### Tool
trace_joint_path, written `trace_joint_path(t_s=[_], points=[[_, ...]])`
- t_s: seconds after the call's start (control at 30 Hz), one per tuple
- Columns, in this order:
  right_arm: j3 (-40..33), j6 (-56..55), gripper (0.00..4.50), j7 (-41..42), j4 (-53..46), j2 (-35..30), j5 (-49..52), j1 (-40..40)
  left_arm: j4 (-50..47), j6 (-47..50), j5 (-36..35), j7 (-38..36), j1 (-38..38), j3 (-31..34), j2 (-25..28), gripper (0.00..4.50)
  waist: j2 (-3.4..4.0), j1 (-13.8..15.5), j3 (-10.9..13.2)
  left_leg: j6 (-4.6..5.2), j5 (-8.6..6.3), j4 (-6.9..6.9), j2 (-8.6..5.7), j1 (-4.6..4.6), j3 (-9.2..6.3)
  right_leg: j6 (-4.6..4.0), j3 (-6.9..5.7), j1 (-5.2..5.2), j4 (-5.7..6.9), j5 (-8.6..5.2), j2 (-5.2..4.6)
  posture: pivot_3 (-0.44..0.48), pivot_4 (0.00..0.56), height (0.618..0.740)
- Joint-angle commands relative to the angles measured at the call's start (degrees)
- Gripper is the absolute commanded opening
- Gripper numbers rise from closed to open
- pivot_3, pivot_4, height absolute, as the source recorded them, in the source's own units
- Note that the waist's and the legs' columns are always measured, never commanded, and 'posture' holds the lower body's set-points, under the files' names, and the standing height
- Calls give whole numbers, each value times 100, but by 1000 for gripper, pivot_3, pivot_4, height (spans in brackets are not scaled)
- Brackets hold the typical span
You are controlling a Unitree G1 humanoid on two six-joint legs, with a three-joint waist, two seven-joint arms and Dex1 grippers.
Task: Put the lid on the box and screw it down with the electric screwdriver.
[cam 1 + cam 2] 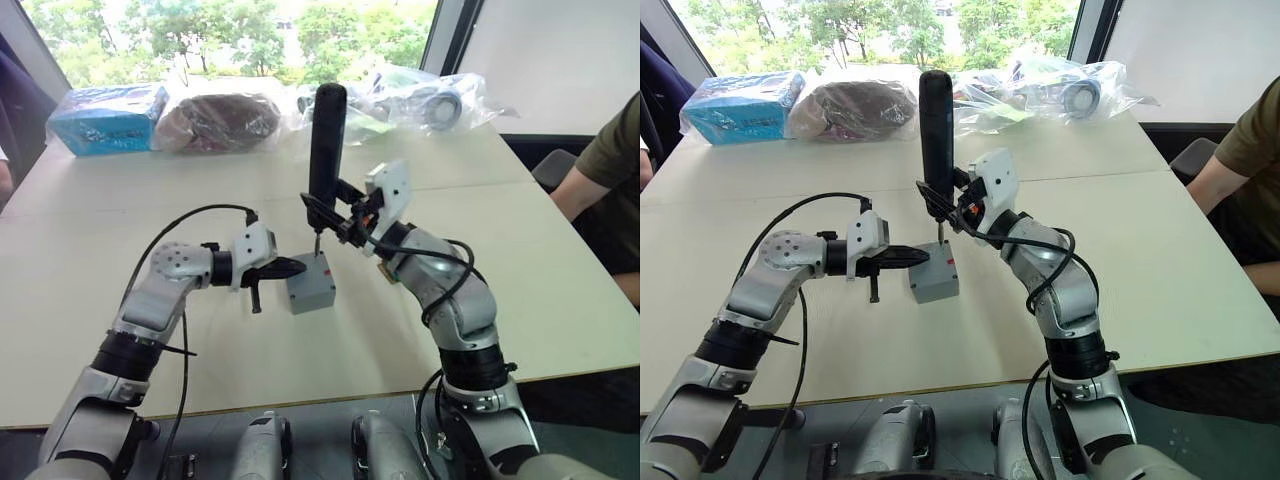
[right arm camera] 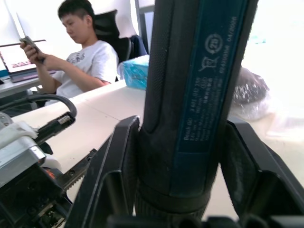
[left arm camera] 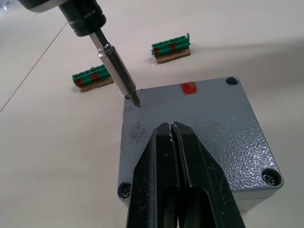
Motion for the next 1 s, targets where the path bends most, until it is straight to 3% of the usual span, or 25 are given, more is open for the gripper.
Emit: trace_joint_path(t_s=[0.03, 0.33, 0.77, 1.0], points=[[44, -309, 1860, 13, -131, -24, -33, -31, 145, 55, 118, -26, -53, -50, 46, 0, 0, -1, 0, 0, 0, 0, 0, 0, 0, 0, 0, 0, 0, 0, 0, 0, 150, 740], [14, -905, 1860, 32, 267, -180, -226, -41, 219, 75, 112, -188, -115, -75, 92, 0, 0, -2, 0, 0, 0, 0, 0, 1, 1, 0, 0, 1, 0, 0, 1, 0, 150, 740], [508, -525, 1860, 346, 349, -308, -204, 443, 265, 91, 205, -270, -81, -144, 154, 0, -4, -3, -8, 0, 0, -1, 1, 14, -1, -1, 1, 12, -1, -1, 1, 0, 150, 740], [810, -426, 1860, 352, 658, -361, -511, 702, 286, 90, 266, -278, -31, -200, 140, 0, -32, -10, -57, 3, -2, -18, 4, 88, -2, -11, 4, 75, -6, -9, 1, 0, 150, 740]])
